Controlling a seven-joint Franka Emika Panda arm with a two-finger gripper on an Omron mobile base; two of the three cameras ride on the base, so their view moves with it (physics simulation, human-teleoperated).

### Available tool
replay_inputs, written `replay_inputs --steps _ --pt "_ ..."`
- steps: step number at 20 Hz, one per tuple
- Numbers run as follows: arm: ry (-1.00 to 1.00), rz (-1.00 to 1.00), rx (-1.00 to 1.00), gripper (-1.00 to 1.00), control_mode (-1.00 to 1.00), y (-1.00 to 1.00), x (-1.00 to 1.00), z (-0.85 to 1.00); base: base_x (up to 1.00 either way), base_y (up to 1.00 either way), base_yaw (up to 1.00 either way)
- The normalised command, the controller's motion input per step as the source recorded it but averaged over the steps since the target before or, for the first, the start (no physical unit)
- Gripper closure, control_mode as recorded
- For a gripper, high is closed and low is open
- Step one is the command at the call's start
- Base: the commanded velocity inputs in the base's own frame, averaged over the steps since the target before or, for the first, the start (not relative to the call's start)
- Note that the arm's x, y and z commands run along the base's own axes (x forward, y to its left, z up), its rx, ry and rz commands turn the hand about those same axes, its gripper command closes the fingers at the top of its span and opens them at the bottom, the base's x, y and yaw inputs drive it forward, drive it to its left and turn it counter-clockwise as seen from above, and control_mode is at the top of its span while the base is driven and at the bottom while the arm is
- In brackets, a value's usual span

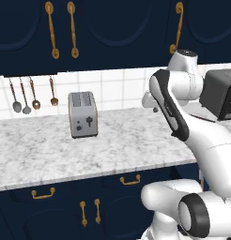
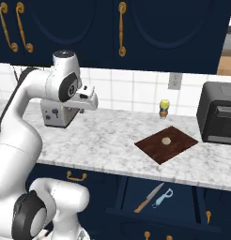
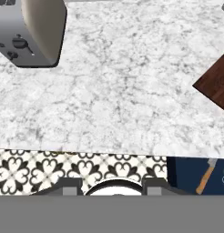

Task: Place the appropriate cutting tool for cutting the garlic skin on the cutting board.

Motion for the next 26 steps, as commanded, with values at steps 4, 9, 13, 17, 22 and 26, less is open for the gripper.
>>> replay_inputs --steps 4,9,13,17,22,26 --pt "-0.03 0.00 0.00 -1.00 -1.00 0.00 -0.26 -0.04 0.00 0.00 0.00" --pt "-0.08 0.00 0.12 -1.00 -1.00 -0.50 -0.58 -0.24 0.00 0.00 0.00" --pt "0.01 0.01 0.24 -1.00 -1.00 -1.00 -0.50 -0.53 0.00 0.00 0.00" --pt "0.06 0.05 0.21 -1.00 -1.00 -1.00 -0.29 -0.49 0.00 0.00 0.00" --pt "0.04 0.03 0.04 -1.00 -1.00 -0.70 -0.06 -0.98 0.00 0.00 0.00" --pt "0.11 -0.01 0.00 -1.00 -1.00 -0.50 -0.11 -0.61 0.00 0.00 0.00"
